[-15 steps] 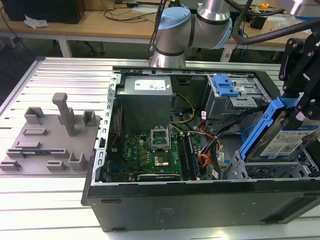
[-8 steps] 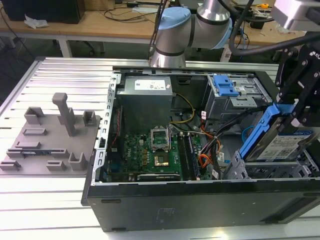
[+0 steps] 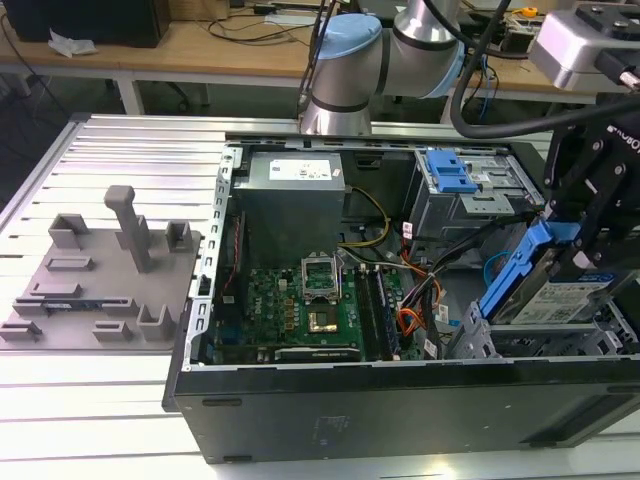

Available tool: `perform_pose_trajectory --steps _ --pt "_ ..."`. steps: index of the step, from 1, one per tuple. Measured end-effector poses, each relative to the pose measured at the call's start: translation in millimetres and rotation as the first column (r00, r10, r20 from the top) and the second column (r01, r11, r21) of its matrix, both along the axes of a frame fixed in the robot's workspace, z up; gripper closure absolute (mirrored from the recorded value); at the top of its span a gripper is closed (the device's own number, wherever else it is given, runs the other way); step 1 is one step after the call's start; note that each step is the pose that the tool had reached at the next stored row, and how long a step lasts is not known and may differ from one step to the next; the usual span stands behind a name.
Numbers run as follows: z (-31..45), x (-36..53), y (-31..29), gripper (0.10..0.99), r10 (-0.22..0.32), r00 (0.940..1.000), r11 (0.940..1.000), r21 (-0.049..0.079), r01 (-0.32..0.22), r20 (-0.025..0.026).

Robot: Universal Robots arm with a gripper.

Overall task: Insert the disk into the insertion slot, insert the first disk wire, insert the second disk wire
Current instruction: 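Insert the disk into the insertion slot, then insert the first disk wire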

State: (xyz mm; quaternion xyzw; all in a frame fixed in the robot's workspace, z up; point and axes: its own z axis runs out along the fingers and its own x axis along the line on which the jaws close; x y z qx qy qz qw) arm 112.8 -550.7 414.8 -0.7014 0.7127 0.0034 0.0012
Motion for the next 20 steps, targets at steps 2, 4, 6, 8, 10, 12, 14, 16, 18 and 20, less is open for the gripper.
perform_pose_trajectory --steps 2,4,6,8,10,12,14,16,18,20 --pt "-0.3 0.0 0.0 0.651 0.0 1.0 1.0 0.0 0.0 -0.0001" --pt "-0.4 0.0 0.0 0.588 0.0 1.0 1.0 0.0 0.0 -0.0001" --pt "-0.5 0.0 0.0 0.522 0.0 1.0 1.0 -0.001 0.0 -0.0001" --pt "-0.5 0.0 0.0 0.522 0.0 1.0 1.0 -0.001 0.0 0.0" --pt "-0.4 0.0 0.0 0.522 0.0 1.0 1.0 -0.003 0.0 0.0" --pt "-0.5 0.0 0.0 0.522 0.0 1.0 1.0 -0.003 0.0 0.0" --pt "-0.5 0.0 0.0 0.522 0.0 1.0 1.0 -0.004 0.0 -0.0001" --pt "-0.5 0.0 0.0 0.522 0.0 1.0 1.0 -0.005 0.0 0.0" --pt "-0.5 0.0 0.0 0.522 0.0 1.0 1.0 -0.007 0.0 0.0" --pt "-0.4 0.0 0.0 0.522 0.0 1.0 1.0 -0.007 0.0 0.0"
